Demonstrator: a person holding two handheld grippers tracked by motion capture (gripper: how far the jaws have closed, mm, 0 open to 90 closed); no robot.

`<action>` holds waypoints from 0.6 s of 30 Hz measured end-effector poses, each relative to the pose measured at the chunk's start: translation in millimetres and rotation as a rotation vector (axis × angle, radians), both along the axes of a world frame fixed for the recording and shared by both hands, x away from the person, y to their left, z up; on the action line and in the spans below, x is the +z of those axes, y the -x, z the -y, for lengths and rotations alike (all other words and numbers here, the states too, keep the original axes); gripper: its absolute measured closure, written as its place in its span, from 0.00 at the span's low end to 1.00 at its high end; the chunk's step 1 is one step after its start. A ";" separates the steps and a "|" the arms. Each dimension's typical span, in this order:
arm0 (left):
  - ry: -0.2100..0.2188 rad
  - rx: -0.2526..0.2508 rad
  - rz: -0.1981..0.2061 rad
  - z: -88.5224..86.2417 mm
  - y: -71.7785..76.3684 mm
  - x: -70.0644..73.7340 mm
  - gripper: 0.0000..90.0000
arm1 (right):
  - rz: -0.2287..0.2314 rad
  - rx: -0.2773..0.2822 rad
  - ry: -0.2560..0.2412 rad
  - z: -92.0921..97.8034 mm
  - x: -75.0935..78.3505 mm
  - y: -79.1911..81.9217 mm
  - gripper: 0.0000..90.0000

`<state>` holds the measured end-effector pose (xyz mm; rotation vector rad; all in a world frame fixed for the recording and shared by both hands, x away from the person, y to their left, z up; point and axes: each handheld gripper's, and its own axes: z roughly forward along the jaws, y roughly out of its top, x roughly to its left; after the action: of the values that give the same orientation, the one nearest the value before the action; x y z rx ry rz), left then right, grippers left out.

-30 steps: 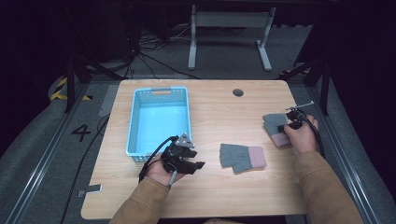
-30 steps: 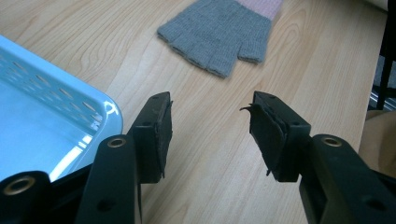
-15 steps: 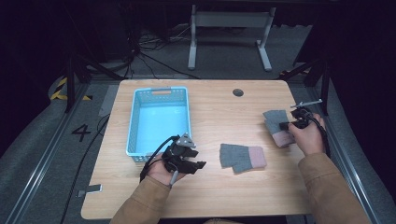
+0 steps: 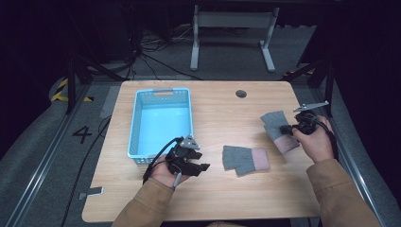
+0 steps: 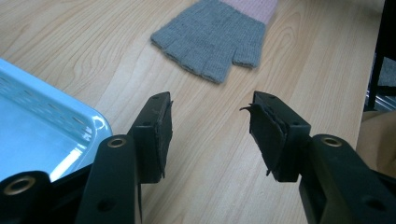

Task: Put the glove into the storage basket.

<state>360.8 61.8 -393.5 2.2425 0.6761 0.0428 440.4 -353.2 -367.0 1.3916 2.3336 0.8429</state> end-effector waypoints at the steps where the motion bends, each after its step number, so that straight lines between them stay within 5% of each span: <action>1: 0.000 -0.001 0.001 0.2 0.0 0.1 0.55 | 0.000 0.013 0.001 -2.0 1.4 1.7 0.97; 18: -0.002 -0.005 -0.004 1.3 0.1 -0.7 0.55 | 0.014 0.238 0.004 -36.4 15.4 30.4 0.96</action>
<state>360.7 60.5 -394.2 2.2467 0.6723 0.0369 410.0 -316.8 -351.7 1.1166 2.5219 0.9075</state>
